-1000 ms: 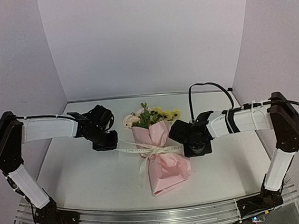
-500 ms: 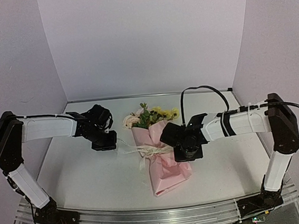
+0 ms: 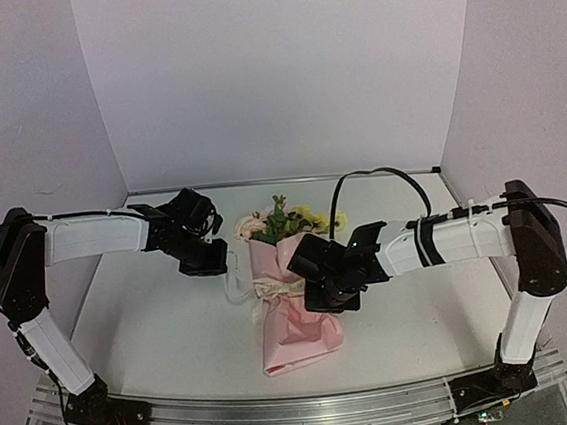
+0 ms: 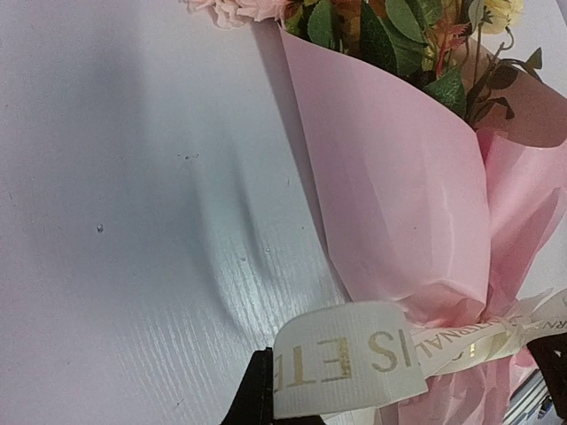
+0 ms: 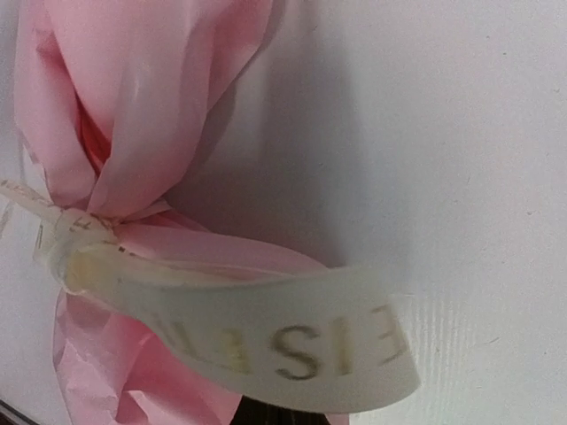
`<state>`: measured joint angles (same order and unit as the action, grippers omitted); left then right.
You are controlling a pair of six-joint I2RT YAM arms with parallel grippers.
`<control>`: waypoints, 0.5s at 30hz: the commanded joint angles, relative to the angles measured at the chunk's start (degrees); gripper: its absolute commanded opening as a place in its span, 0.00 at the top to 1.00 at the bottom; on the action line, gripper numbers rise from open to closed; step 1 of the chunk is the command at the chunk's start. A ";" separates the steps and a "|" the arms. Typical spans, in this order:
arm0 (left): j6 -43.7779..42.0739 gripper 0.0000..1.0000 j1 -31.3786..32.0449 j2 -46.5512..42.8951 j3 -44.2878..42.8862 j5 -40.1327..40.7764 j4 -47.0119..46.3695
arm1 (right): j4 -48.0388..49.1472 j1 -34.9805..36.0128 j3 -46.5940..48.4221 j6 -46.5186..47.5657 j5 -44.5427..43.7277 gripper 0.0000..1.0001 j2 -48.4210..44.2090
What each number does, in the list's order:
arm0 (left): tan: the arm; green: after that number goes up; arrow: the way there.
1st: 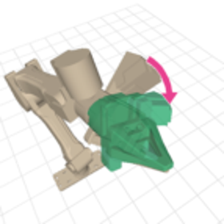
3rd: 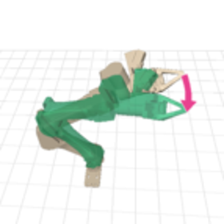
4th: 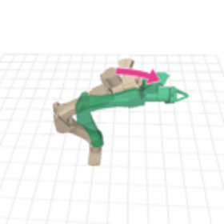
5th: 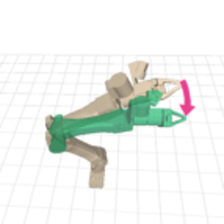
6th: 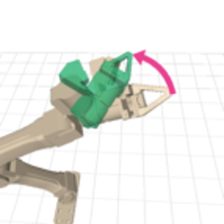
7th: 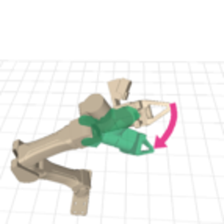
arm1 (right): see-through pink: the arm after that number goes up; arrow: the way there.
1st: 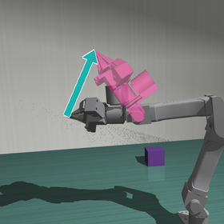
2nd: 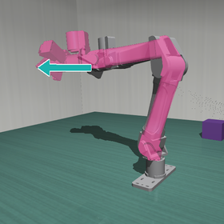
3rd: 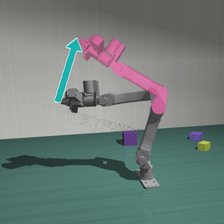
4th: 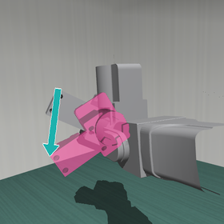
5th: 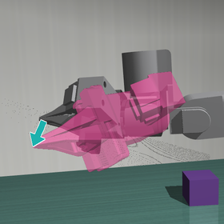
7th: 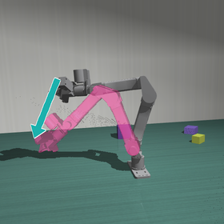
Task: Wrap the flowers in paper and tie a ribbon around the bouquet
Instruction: Tie the half-tied ribbon around the folded bouquet.
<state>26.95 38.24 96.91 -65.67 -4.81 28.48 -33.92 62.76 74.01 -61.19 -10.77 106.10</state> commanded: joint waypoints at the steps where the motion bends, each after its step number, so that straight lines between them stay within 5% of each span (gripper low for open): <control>1: 0.21 1.00 -0.24 -0.47 -1.54 -3.82 -1.56 | -2.30 -1.22 -0.77 0.89 -4.42 1.00 -4.63; 5: 3.84 0.94 -0.18 -2.74 1.83 -5.37 -3.31 | -6.36 -1.24 -0.60 2.64 -7.17 1.00 -5.85; 8: 7.33 0.76 -0.17 -4.66 4.71 -5.02 -4.56 | -7.64 -1.23 -0.89 3.28 -8.59 1.00 -7.07; 15: 13.90 0.67 -0.18 -6.83 10.25 -5.39 -8.13 | -9.39 -1.13 0.07 5.07 -10.10 1.00 -7.68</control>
<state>35.97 38.24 93.49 -57.52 -9.39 24.38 -40.67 61.41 73.25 -58.09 -17.75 100.43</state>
